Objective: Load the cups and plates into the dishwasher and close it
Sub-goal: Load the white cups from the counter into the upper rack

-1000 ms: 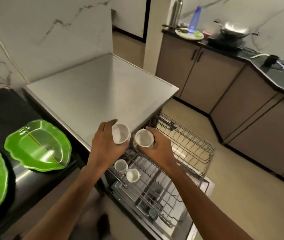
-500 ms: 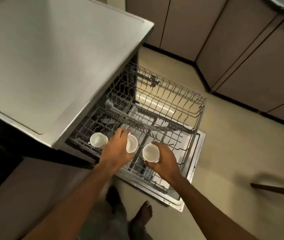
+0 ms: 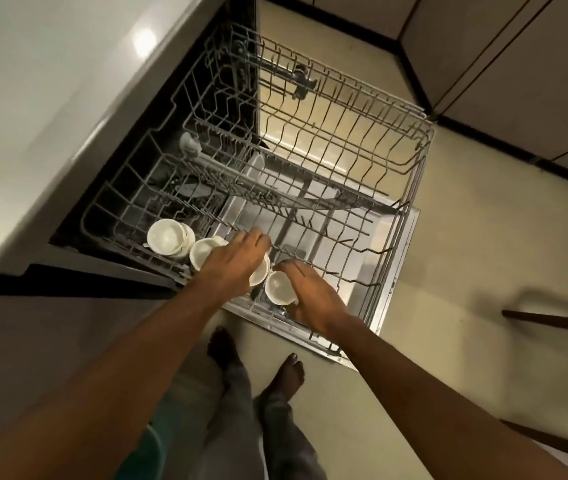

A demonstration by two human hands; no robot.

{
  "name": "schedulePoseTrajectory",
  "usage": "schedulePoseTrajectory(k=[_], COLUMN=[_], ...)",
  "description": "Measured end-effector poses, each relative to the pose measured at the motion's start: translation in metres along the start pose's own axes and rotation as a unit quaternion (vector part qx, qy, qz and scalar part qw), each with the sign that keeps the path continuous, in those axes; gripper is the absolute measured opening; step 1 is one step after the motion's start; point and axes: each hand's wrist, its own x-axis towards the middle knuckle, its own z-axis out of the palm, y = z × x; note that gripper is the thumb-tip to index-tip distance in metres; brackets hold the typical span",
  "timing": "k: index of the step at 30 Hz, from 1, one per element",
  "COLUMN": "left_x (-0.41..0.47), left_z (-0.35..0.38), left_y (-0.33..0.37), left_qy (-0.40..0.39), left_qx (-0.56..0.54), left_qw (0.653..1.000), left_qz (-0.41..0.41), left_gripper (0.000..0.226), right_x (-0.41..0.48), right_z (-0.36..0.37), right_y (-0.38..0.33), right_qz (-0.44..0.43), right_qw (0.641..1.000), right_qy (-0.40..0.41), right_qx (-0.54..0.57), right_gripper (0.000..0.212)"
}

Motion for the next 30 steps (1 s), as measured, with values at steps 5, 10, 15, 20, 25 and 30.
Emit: schedulePoseTrajectory(k=[5,10,15,20,25,30], left_x=[0.001,0.003,-0.008,-0.040,-0.089,-0.143], left_z=[-0.002,-0.010,-0.013,-0.032,-0.079,-0.132], left_y=[-0.001,0.000,-0.003,-0.002,0.005,0.015], left_qy=[-0.038,-0.075,-0.061,0.020,0.128,0.265], left_qx=[0.012,-0.006,-0.048,-0.163,-0.178,-0.224], left_qw=[0.999,0.997,0.997,0.983,0.971,0.927], left_qz=[-0.002,-0.012,-0.023,-0.085,-0.099,-0.142], left_gripper=[0.077,0.076,0.063,0.051,0.033,0.027], right_x=[-0.004,-0.009,-0.011,-0.009,-0.002,0.009], right_z=[0.000,-0.010,-0.025,-0.054,-0.101,-0.148], right_y=[-0.006,-0.008,-0.010,-0.021,-0.065,-0.124], right_qz=[-0.009,-0.006,0.022,0.064,0.038,-0.041], right_qw=[0.999,0.999,0.997,0.997,0.994,0.982], right_qy=[-0.019,-0.028,-0.065,-0.036,0.085,0.141], right_qx=[-0.038,-0.040,-0.037,-0.008,0.055,0.122], right_gripper=[0.077,0.071,0.074,0.069,0.052,0.035])
